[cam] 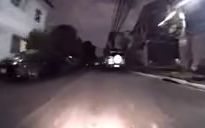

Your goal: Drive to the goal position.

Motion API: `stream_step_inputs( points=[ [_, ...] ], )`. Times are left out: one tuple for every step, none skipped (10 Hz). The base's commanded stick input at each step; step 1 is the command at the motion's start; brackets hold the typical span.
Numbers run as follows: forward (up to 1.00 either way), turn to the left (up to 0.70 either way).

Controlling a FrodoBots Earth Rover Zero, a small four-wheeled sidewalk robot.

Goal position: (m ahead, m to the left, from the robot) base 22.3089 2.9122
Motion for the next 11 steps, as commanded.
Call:
stream_step_inputs(
  points=[
    [1.0, 0.0],
    [1.0, 0.17],
    [1.0, 0.27],
    [1.0, 0.21],
    [1.0, 0.0],
    [1.0, 0.0],
    [1.0, 0.0],
    [1.0, 0.17],
    [1.0, 0.27],
    [1.0, 0.07],
    [1.0, 0.0]
  ],
)
